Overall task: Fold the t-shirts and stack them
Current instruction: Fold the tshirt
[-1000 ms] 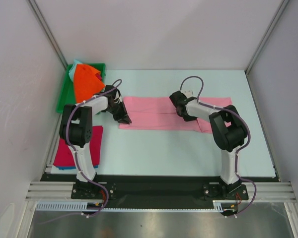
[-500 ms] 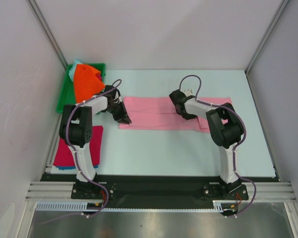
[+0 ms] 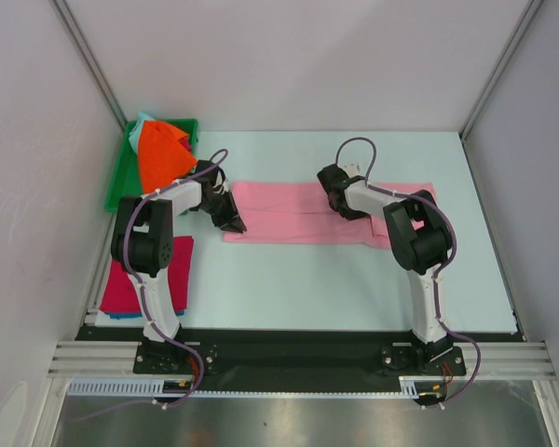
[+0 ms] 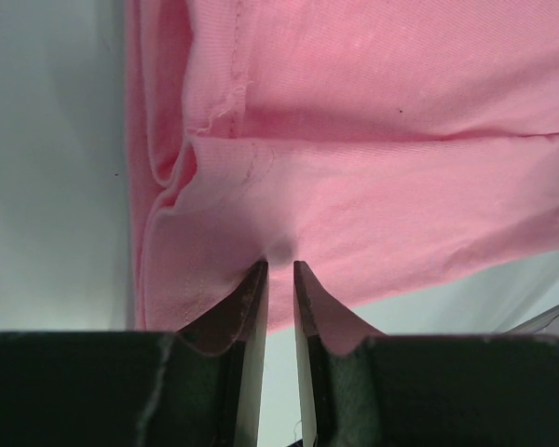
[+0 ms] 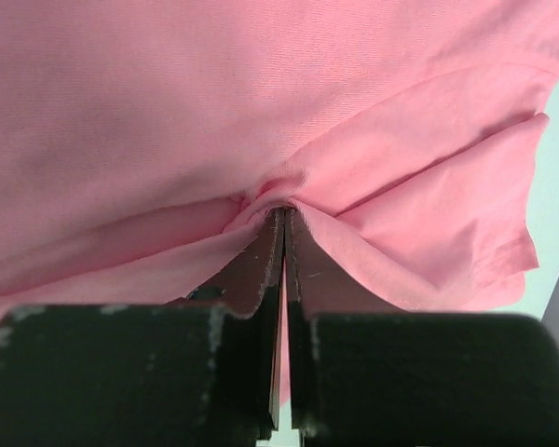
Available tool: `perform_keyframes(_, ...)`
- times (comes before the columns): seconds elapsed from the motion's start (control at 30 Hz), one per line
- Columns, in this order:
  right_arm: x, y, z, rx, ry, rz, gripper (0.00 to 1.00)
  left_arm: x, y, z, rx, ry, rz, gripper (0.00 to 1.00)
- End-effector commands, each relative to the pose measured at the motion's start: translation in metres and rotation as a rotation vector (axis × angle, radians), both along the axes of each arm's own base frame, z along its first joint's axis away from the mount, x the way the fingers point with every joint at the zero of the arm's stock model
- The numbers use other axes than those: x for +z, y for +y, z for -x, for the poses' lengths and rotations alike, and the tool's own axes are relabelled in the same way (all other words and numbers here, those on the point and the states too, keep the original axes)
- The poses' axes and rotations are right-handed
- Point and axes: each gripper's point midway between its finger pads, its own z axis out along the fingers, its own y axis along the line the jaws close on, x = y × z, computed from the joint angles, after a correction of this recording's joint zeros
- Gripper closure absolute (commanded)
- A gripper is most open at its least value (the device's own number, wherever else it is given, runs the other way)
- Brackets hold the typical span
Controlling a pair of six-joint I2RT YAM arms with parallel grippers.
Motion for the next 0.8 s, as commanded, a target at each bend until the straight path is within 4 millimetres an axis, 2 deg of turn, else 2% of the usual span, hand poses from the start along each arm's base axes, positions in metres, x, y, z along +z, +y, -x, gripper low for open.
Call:
perform_keyframes(0.0,0.002,0.015,-0.004,0.008,-0.009,-0.084,1.0,-0.006,0.007,0.001,0.018,0.004,-0.013,0.78)
perform_keyframes(0.03,0.011,0.018,-0.004,0.015,-0.021,-0.108,1.0,-0.008,0.007,0.002,0.017,0.006,-0.014,0.78)
perform_keyframes(0.1,0.015,0.025,0.003,0.033,-0.002,-0.158,1.0,-0.008,0.007,0.003,0.02,0.006,-0.012,0.78)
perform_keyframes(0.17,0.032,0.029,0.009,0.039,-0.006,-0.213,1.0,-0.007,0.007,0.002,0.021,0.001,-0.009,0.78)
perform_keyframes(0.23,0.039,0.042,0.017,0.075,0.023,-0.311,1.0,-0.008,0.007,0.001,0.027,0.002,-0.009,0.78)
perform_keyframes(0.27,0.057,0.046,0.018,0.087,-0.004,-0.361,1.0,-0.007,0.006,0.001,0.026,0.001,-0.004,0.78)
perform_keyframes(0.33,0.066,0.051,0.025,0.103,0.01,-0.46,0.99,-0.007,0.006,-0.001,0.029,-0.002,0.0,0.78)
perform_keyframes(0.37,0.078,0.053,0.026,0.102,-0.008,-0.512,0.99,-0.006,0.005,-0.001,0.028,-0.002,0.004,0.78)
perform_keyframes(0.47,0.077,0.034,0.028,0.036,0.006,-0.658,0.97,-0.005,0.004,-0.004,0.031,-0.006,0.009,0.77)
perform_keyframes(0.5,0.082,0.023,0.026,-0.008,0.001,-0.771,0.97,-0.004,0.003,-0.004,0.03,-0.005,0.011,0.77)
perform_keyframes(0.53,0.081,0.015,0.026,-0.035,-0.001,-0.831,0.96,-0.006,0.003,-0.003,0.031,-0.001,0.013,0.78)
perform_keyframes(0.57,0.07,0.008,0.031,-0.062,0.007,-0.879,0.95,-0.004,0.002,-0.004,0.031,-0.006,0.017,0.78)
perform_keyframes(0.6,0.073,-0.005,0.031,-0.102,-0.005,-0.957,0.93,-0.003,0.001,-0.005,0.031,-0.007,0.025,0.78)
perform_keyframes(0.63,0.07,-0.01,0.034,-0.118,0.001,-0.989,0.9,-0.002,0.0,-0.004,0.026,-0.01,0.032,0.77)
perform_keyframes(0.67,0.065,-0.014,0.038,-0.131,0.005,-1.018,0.83,0.0,-0.001,-0.006,0.023,-0.02,0.037,0.77)
perform_keyframes(0.7,0.064,-0.014,0.042,-0.134,0.015,-1.065,0.8,0.001,-0.002,-0.006,0.023,-0.026,0.039,0.77)
perform_keyframes(0.77,0.06,-0.028,0.045,-0.179,-0.01,-1.118,0.73,0.006,-0.003,-0.007,0.019,-0.046,0.043,0.77)
